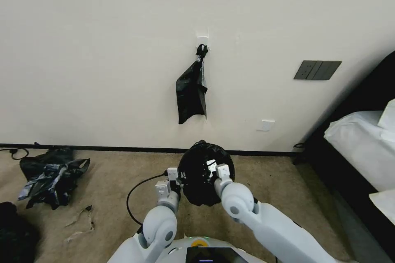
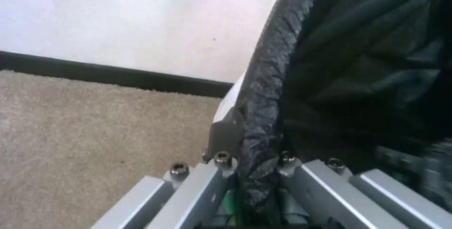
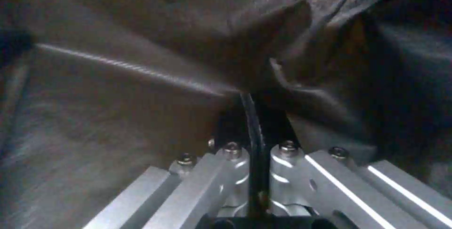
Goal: Place a trash bag onto the trash bin.
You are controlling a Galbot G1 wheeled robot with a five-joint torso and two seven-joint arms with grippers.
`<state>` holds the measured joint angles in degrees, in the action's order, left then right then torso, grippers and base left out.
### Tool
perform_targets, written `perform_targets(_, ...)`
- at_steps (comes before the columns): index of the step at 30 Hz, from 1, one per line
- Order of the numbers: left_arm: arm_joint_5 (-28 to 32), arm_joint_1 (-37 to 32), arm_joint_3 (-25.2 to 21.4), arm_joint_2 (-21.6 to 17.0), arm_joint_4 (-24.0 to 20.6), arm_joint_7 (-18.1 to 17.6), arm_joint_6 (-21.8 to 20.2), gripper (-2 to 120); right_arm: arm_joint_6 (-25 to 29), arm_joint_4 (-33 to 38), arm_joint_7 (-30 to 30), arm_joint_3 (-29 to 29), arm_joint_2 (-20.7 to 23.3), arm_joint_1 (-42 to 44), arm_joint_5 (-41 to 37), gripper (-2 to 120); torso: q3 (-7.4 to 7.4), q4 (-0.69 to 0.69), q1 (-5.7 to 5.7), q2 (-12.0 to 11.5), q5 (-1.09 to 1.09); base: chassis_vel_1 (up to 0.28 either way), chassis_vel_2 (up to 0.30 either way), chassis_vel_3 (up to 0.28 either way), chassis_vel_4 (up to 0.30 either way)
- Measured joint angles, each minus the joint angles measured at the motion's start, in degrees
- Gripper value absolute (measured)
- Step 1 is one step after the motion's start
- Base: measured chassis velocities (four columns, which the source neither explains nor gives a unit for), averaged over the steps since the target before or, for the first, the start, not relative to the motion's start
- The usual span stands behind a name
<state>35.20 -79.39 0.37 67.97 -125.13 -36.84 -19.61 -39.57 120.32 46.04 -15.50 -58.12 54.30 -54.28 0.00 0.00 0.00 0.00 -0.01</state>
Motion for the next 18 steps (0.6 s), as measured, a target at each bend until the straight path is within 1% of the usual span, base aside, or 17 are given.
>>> perform_targets(1, 0.0, 0.0, 0.0, 0.0, 0.0, 0.0, 0.0, 0, 0.0, 0.0, 0.0, 0.0, 0.0, 0.0, 0.0, 0, 0.0, 0.0, 0.0, 0.0, 0.0, 0.0, 0.0, 0.0, 0.0)
perform_targets(4, -0.08, -0.32, 0.16, 0.22, -0.37, -0.04, 0.01, 0, -0.61, -3.79, 0.03, -0.57, -1.22, -0.59, 2.26, 0, 0.0, -0.01, 0.0, 0.0, 0.0, 0.0, 0.0, 0.0, 0.0)
perform_targets(6, -0.08, -0.42, 0.18, 0.24, -0.52, -0.04, 0.01, 0, -0.66, -4.68, 0.03, -0.63, -1.65, -0.64, 2.57, 0, 0.0, -0.01, 0.0, 0.0, 0.01, 0.0, 0.0, 0.0, 0.0)
perform_targets(7, -0.08, -0.52, 0.25, 0.27, -0.8, -0.04, 0.01, 0, -0.82, -6.03, 0.03, -0.81, -2.58, -0.65, 3.01, 0, 0.0, 0.0, 0.0, 0.0, 0.02, 0.0, 0.0, 0.0, 0.0)
perform_targets(13, -0.08, -0.83, 0.33, 0.3, -1.14, -0.01, 0.01, 0, -0.92, -8.4, -0.04, -1.61, -4.47, -0.65, 4.25, 0, 0.0, 0.0, 0.0, 0.0, 0.01, 0.0, 0.0, 0.0, 0.0)
perform_targets(18, -0.06, -1.55, 0.31, 0.11, -1.76, 0.18, 0.01, 0, -0.92, -10.19, -0.17, -1.76, -5.11, -0.87, 4.41, 0, 0.0, 0.0, 0.0, 0.0, 0.01, 0.0, 0.0, 0.0, 0.0)
